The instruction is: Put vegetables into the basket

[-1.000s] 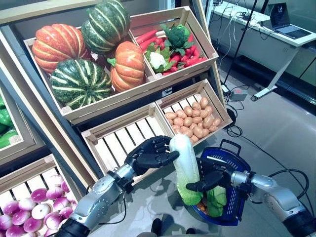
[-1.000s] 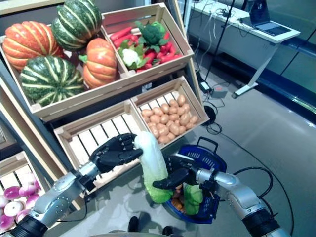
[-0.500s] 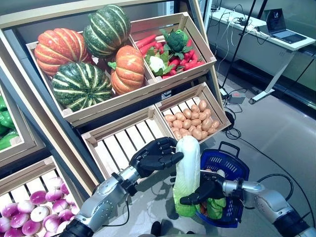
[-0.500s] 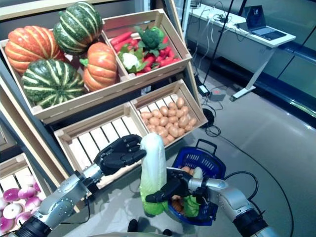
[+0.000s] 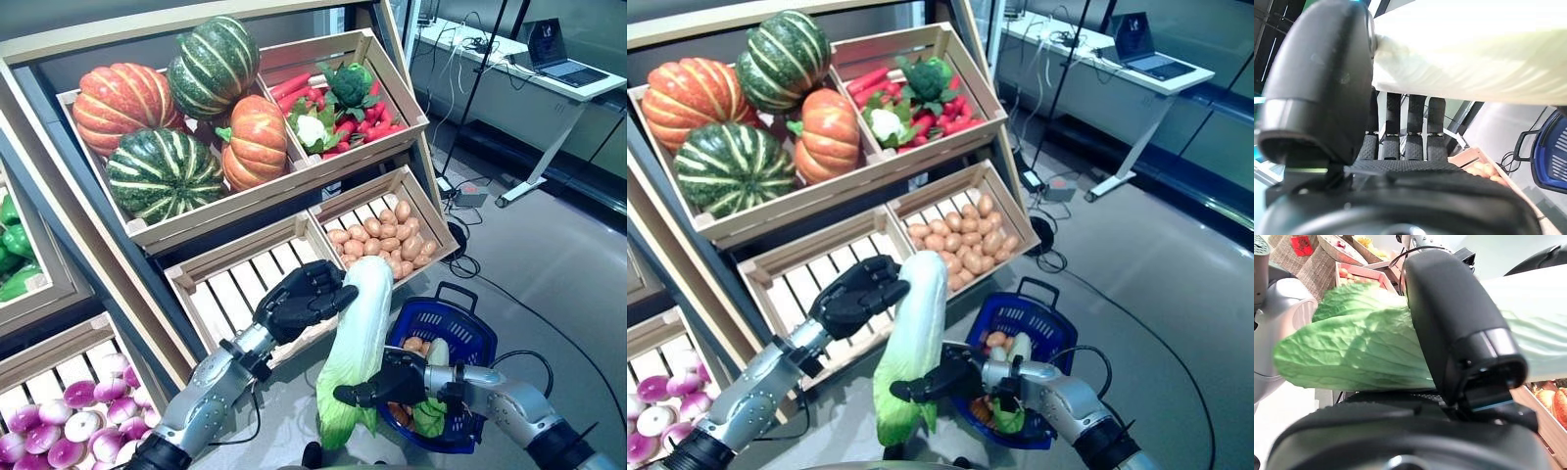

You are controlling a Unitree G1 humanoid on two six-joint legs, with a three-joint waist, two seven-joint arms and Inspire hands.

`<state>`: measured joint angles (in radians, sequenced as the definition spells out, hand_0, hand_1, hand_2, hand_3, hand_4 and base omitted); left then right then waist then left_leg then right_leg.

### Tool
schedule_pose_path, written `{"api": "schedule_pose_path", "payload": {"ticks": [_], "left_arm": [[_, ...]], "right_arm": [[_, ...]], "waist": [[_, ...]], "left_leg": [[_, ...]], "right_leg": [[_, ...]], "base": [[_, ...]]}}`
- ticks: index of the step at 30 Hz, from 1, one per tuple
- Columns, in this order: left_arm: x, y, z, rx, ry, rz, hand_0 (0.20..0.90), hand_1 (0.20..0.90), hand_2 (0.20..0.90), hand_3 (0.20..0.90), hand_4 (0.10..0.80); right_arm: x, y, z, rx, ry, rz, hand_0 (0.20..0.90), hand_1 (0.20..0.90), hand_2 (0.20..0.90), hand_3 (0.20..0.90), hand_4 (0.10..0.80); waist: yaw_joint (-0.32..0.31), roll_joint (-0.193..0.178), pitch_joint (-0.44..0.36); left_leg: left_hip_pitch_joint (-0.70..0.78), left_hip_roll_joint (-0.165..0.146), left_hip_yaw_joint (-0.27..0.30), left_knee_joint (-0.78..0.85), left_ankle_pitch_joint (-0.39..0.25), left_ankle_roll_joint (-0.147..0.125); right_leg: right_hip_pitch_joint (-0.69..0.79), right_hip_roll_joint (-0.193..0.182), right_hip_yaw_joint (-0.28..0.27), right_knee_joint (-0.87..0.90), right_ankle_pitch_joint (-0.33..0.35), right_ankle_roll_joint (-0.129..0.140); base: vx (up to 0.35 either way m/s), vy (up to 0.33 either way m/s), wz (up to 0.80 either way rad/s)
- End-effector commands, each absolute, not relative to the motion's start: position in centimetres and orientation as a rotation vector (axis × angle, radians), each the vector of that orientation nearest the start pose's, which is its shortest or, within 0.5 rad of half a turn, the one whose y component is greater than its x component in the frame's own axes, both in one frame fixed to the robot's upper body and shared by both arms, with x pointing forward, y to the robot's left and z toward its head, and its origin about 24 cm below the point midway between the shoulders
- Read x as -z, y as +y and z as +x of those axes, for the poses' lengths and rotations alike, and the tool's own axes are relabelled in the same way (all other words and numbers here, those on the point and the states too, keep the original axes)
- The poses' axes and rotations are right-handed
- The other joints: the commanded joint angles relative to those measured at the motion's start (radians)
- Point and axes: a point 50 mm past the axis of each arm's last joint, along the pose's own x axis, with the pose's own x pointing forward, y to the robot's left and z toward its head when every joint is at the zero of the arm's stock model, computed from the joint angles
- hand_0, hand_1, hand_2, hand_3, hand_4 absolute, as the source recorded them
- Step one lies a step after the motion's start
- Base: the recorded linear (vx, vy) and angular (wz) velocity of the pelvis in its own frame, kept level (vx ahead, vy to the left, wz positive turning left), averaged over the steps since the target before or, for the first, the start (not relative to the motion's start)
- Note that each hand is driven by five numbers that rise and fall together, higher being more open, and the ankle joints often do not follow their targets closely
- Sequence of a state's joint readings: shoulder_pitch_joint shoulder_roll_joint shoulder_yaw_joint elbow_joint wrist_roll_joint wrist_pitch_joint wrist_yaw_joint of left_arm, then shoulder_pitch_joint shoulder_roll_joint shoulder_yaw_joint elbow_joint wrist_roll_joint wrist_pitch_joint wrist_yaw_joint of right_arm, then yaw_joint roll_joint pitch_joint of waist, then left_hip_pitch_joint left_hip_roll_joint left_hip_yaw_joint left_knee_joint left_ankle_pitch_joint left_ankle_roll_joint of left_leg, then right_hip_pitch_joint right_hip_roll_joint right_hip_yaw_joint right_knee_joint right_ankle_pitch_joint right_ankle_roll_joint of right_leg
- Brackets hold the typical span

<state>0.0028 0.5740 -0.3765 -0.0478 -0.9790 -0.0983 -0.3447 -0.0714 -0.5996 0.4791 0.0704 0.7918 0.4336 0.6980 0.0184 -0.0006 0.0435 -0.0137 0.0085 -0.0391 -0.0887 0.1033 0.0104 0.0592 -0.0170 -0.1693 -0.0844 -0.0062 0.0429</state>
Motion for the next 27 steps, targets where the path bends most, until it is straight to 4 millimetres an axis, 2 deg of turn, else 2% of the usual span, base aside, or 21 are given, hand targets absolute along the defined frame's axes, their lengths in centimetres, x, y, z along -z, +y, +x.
{"api": "schedule_pose_path", "payload": {"ticks": [1, 2, 13, 21, 27], "left_arm": [[-11.1, 13.9, 24.9, 0.776, -0.285, -0.496, 0.599, 0.599, 0.599, 0.599, 0.599], [-11.2, 14.1, 24.8, 0.771, -0.286, -0.496, 0.9, 0.9, 0.9, 0.9, 0.8], [-11.6, 15.4, 24.9, 0.711, -0.306, -0.483, 0.9, 0.9, 0.9, 0.9, 0.8], [-11.3, 16.6, 24.7, 0.655, -0.297, -0.484, 0.9, 0.9, 0.9, 0.9, 0.8], [-10.8, 17.6, 24.6, 0.596, -0.279, -0.482, 0.9, 0.9, 0.9, 0.9, 0.8]], "right_arm": [[-0.6, -14.0, 21.8, -0.976, 0.573, 0.396, 0.3, 0.3, 0.3, 0.3, 0.4], [-0.8, -14.1, 22.0, -0.948, 0.558, 0.411, 0.3, 0.3, 0.3, 0.3, 0.4], [-2.8, -17.0, 23.4, -0.706, 0.369, 0.47, 0.3, 0.3, 0.3, 0.3, 0.4], [-4.6, -19.8, 24.4, -0.459, 0.173, 0.556, 0.3, 0.3, 0.3, 0.3, 0.4], [-4.8, -22.0, 24.4, -0.245, 0.05, 0.646, 0.3, 0.3, 0.3, 0.3, 0.4]], "waist": [[0.02, -0.046, -0.067], [0.019, -0.046, -0.066], [0.01, -0.042, -0.054], [-0.002, -0.042, -0.042], [-0.011, -0.042, -0.025]], "left_leg": [[0.036, 0.02, 0.016, 0.001, -0.075, -0.025], [0.035, 0.02, 0.013, 0.001, -0.073, -0.026], [0.034, 0.016, 0.015, 0.001, -0.077, -0.021], [0.03, 0.016, 0.017, 0.001, -0.079, -0.018], [0.018, 0.017, 0.021, 0.001, -0.078, -0.016]], "right_leg": [[-0.012, -0.089, 0.033, -0.003, 0.079, 0.053], [-0.012, -0.088, 0.036, -0.003, 0.08, 0.054], [-0.015, -0.087, 0.039, -0.003, 0.083, 0.056], [-0.022, -0.081, 0.046, -0.003, 0.083, 0.056], [-0.031, -0.072, 0.049, -0.003, 0.08, 0.051]], "base": [[0.0, 0.0, 0.0], [0.0, 0.0, 0.0], [0.0, 0.0, 0.0], [-0.004, -0.013, -0.04], [0.011, -0.045, -0.02]]}}
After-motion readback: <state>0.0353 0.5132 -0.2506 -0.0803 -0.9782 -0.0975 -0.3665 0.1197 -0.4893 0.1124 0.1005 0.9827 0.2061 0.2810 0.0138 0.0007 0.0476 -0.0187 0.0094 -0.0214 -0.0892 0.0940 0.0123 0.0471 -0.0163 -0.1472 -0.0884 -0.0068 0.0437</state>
